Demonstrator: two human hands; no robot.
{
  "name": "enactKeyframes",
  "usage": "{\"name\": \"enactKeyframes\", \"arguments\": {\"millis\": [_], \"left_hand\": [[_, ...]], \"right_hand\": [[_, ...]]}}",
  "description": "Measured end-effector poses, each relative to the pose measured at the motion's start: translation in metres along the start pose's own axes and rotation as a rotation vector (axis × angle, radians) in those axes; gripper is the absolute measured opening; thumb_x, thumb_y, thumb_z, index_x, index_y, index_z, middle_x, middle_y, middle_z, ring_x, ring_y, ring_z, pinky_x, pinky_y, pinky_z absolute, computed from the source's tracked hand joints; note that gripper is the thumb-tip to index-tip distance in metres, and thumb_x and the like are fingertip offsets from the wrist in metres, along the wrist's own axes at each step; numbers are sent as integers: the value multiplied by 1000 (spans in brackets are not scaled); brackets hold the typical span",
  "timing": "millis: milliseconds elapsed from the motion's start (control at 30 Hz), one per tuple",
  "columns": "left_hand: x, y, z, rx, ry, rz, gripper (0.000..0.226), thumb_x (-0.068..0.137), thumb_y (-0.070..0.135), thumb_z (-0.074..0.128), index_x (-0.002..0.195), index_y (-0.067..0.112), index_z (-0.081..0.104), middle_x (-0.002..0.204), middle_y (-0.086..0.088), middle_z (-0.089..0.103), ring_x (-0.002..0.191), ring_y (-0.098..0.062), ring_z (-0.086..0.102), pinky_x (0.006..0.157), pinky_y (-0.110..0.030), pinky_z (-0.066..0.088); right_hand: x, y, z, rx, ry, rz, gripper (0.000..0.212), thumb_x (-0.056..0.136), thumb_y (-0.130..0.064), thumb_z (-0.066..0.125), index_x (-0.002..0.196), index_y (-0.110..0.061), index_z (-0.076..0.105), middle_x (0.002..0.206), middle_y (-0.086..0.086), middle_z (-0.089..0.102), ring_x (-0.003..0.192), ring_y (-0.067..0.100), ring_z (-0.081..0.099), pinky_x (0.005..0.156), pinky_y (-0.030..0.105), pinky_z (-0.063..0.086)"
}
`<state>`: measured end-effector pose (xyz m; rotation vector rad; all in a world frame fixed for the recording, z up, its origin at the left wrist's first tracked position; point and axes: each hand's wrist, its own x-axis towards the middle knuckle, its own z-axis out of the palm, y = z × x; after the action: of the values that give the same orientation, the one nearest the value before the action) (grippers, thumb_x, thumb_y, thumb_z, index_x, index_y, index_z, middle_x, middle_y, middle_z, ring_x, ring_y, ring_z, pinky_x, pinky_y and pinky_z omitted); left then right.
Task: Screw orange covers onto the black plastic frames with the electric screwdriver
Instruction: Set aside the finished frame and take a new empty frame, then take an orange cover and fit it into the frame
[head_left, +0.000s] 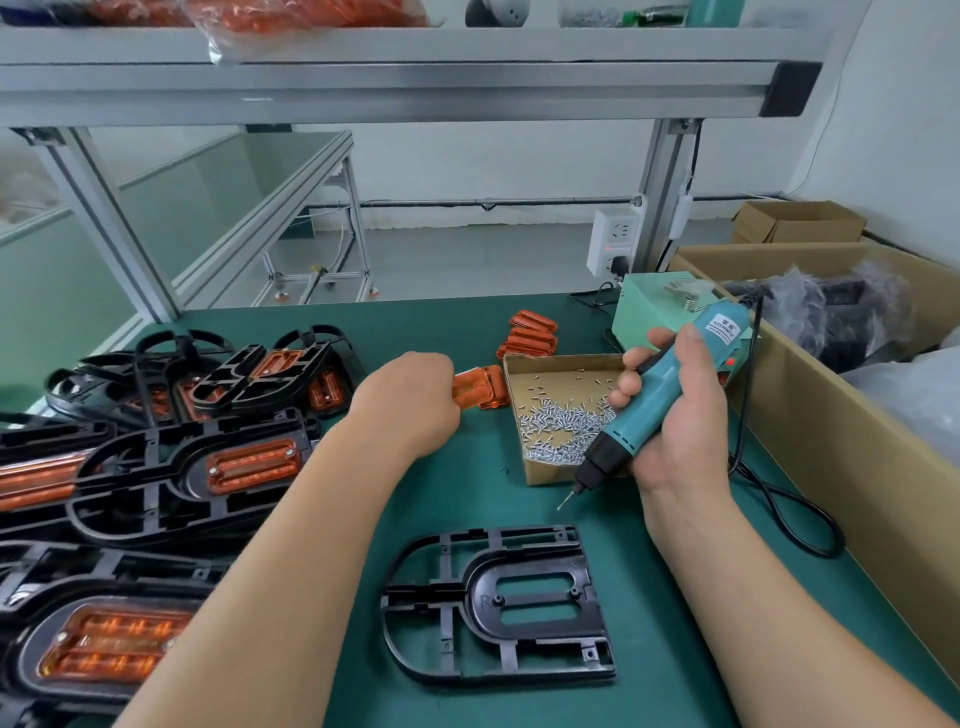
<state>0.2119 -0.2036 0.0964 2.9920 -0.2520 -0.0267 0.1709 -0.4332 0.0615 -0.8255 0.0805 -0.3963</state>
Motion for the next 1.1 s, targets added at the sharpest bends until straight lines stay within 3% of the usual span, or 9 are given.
{"name": "enactKeyframes", "arguments": {"millis": [67, 133, 233, 333, 467, 833, 1000, 1100], "left_hand": [[-27, -3, 4, -121, 21, 43, 6, 93, 24, 62, 88, 20, 62, 83, 0, 60, 74, -20, 60, 61, -34, 43], [-49, -4, 10, -308, 21, 133, 8, 91, 25, 66, 85, 20, 64, 76, 3, 59, 70, -16, 59, 59, -33, 41], [-68, -6, 16, -626, -49, 215, 20, 89, 29, 76, 109, 32, 73, 95, 10, 68, 91, -6, 66, 85, -25, 50], [-75, -9, 21, -774, -86, 236, 42, 85, 37, 80, 126, 42, 71, 105, 20, 68, 98, -1, 68, 92, -23, 49], [-79, -6, 25, -883, -135, 282, 49, 83, 34, 79, 131, 41, 70, 107, 16, 69, 100, -10, 72, 100, -37, 56], [-82, -3, 24, -1025, -266, 347, 47, 84, 25, 83, 129, 31, 72, 119, 7, 76, 110, -15, 74, 105, -41, 56], [-81, -3, 25, -1065, -319, 349, 43, 85, 22, 83, 124, 36, 72, 112, -2, 79, 103, -26, 76, 99, -41, 60], [-82, -2, 24, -1046, -333, 357, 38, 88, 19, 81, 120, 37, 73, 104, -2, 80, 89, -16, 75, 84, -34, 62]], "right_hand": [[0, 0, 0, 9, 3, 1, 27, 106, -40, 60, 110, -13, 61, 82, 6, 65, 56, 14, 55, 52, 26, 50], [1, 0, -1, 17, 2, 0, 27, 106, -40, 60, 110, -13, 60, 82, 6, 65, 56, 14, 55, 52, 26, 50], [1, 1, -1, 14, 0, 0, 28, 104, -40, 62, 109, -13, 62, 82, 6, 66, 56, 14, 56, 52, 26, 50], [2, 2, -2, 13, -17, -4, 28, 103, -41, 63, 108, -14, 63, 82, 6, 66, 57, 14, 56, 53, 26, 51], [3, 4, -3, 12, -38, -2, 27, 102, -42, 63, 107, -15, 64, 82, 5, 66, 57, 14, 56, 53, 25, 51], [0, 4, 0, -2, -52, 2, 26, 106, -41, 59, 107, -15, 62, 82, 5, 65, 57, 13, 56, 52, 24, 50], [-1, 5, 0, -8, -49, 11, 25, 106, -40, 58, 108, -15, 61, 82, 5, 65, 56, 13, 55, 52, 24, 49], [-1, 5, 1, -18, -49, 9, 26, 106, -40, 58, 109, -14, 60, 82, 5, 65, 56, 13, 55, 52, 24, 49]]}}
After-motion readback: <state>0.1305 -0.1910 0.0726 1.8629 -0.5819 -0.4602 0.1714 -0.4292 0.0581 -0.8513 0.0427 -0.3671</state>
